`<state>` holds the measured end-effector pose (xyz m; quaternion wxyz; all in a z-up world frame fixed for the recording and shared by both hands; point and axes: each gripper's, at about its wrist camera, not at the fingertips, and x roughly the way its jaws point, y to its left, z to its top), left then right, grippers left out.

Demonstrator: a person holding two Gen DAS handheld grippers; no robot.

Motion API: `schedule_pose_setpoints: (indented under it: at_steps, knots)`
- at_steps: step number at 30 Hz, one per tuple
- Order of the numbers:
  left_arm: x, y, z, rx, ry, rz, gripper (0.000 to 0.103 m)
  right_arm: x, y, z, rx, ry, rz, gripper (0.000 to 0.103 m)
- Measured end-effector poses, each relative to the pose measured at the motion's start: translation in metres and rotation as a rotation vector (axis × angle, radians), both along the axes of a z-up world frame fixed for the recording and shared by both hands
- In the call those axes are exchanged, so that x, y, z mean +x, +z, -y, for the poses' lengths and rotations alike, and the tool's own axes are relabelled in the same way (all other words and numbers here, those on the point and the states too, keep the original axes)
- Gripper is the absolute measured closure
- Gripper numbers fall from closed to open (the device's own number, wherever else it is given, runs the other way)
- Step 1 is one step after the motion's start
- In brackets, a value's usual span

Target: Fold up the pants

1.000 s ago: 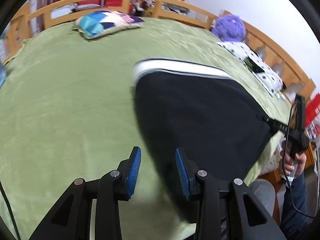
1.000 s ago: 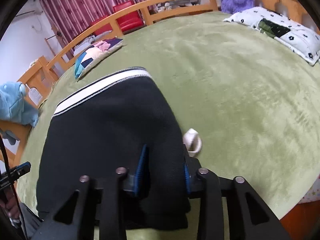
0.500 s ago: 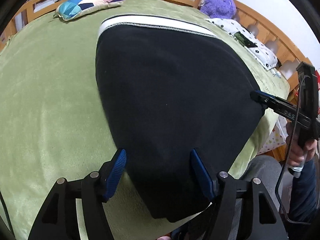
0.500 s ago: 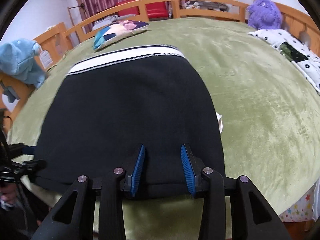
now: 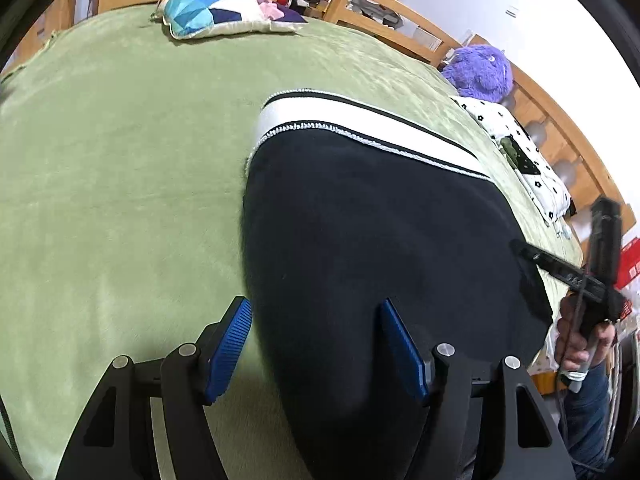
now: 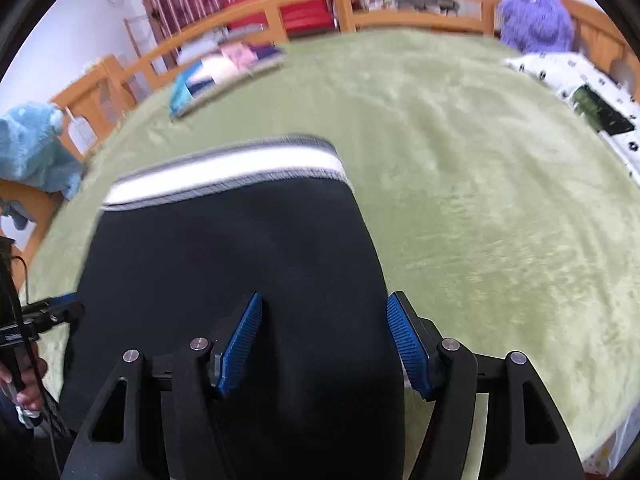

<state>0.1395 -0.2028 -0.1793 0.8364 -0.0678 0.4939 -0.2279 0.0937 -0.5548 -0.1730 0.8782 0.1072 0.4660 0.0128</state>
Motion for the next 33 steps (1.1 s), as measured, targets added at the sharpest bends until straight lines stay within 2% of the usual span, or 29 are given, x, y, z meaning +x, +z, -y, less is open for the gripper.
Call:
schedule_pose_setpoints:
  at_steps: [2, 5, 7, 8, 10, 11, 13, 14, 15, 17, 19, 20, 23, 26, 28, 31, 33]
  knots:
    - [0.009, -0.009, 0.004, -0.016, 0.003, -0.017, 0.034, 0.01, -0.01, 0.006, 0.051, 0.007, -0.011, 0.032]
    - [0.018, -0.021, 0.01, -0.015, 0.011, -0.018, 0.022, 0.019, -0.022, 0.017, 0.149, 0.024, -0.034, 0.028]
    - [0.023, -0.03, 0.011, -0.034, 0.008, -0.028, 0.022, 0.024, -0.033, 0.023, 0.22, 0.038, -0.052, 0.027]
    - [0.026, -0.035, 0.01, -0.07, 0.006, -0.049, 0.022, 0.026, -0.038, 0.027, 0.272, 0.04, -0.063, 0.027]
    - [0.03, -0.04, 0.007, -0.122, 0.012, -0.077, 0.029, 0.028, -0.046, 0.029, 0.348, 0.041, -0.084, 0.027]
    - [0.032, -0.039, 0.007, -0.141, 0.002, -0.086, 0.039, 0.029, -0.048, 0.028, 0.363, 0.046, -0.087, 0.027]
    - [0.032, -0.035, 0.008, -0.137, -0.009, -0.086, 0.054, 0.029, -0.051, 0.023, 0.379, 0.055, -0.099, 0.027]
    - [0.031, -0.031, 0.007, -0.142, -0.025, -0.071, 0.067, 0.03, -0.053, 0.017, 0.396, 0.076, -0.119, 0.03]
    - [0.03, -0.026, 0.005, -0.147, -0.027, -0.053, 0.073, 0.029, -0.053, 0.013, 0.391, 0.08, -0.12, 0.035]
    - [0.03, -0.019, 0.0, -0.177, -0.042, -0.053, 0.076, 0.026, -0.044, 0.005, 0.339, 0.072, -0.107, 0.044]
    - [0.03, -0.01, -0.008, -0.196, -0.043, -0.036, 0.076, 0.018, -0.028, 0.0, 0.33, 0.051, -0.07, 0.063]
    - [0.032, -0.004, -0.012, -0.206, -0.049, -0.028, 0.077, 0.014, -0.019, -0.005, 0.328, 0.047, -0.052, 0.066]
    - [0.042, 0.016, -0.033, -0.22, -0.038, 0.004, 0.077, 0.008, 0.002, -0.034, 0.306, 0.027, -0.027, 0.071]
    - [0.054, 0.037, -0.076, -0.198, -0.002, 0.045, 0.077, 0.012, 0.004, -0.072, 0.381, 0.038, -0.017, 0.073]
    - [0.057, 0.046, -0.108, -0.149, 0.023, 0.069, 0.077, 0.018, 0.003, -0.1, 0.415, 0.062, -0.001, 0.073]
    - [0.062, 0.042, -0.152, -0.062, 0.073, 0.058, 0.076, 0.035, -0.005, -0.157, 0.435, 0.105, 0.004, 0.073]
    - [0.068, 0.025, -0.177, -0.062, 0.091, -0.005, 0.074, 0.048, -0.014, -0.184, 0.432, 0.109, -0.017, 0.071]
